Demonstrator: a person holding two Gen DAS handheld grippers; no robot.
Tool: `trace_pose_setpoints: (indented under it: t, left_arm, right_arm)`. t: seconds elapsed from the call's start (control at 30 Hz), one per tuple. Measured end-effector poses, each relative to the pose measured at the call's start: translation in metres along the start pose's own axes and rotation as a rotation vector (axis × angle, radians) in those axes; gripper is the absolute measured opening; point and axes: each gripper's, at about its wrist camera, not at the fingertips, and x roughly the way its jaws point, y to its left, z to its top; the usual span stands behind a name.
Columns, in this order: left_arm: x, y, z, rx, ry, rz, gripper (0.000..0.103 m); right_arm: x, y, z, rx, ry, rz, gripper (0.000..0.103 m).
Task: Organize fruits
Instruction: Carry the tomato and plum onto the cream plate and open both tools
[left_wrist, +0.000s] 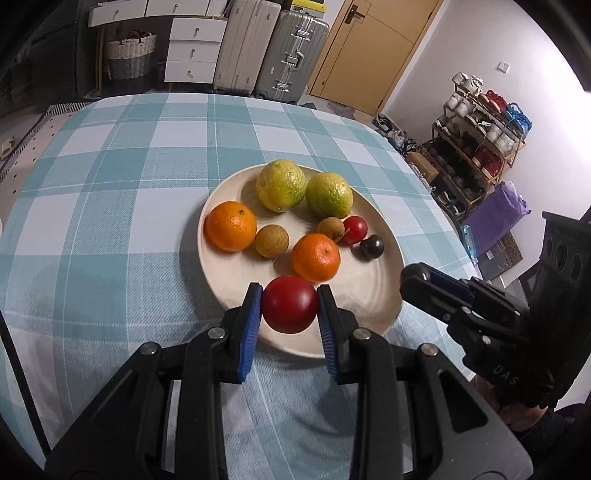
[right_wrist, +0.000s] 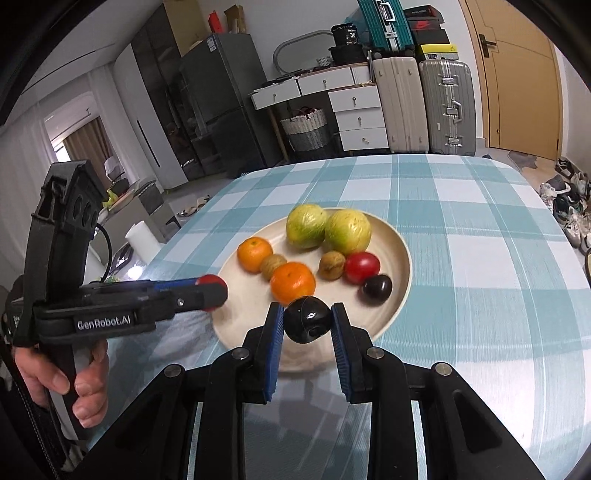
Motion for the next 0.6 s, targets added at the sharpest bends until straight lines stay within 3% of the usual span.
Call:
trace_pose_setpoints:
  t: [0.6]
  left_arm:
    - [0.035, 0.014, 0.024, -0.036, 0.035, -0.009, 0.027]
  right_arm:
    - [0.048, -0.022, 0.027, 0.027, 0.04, 0.012, 0.026]
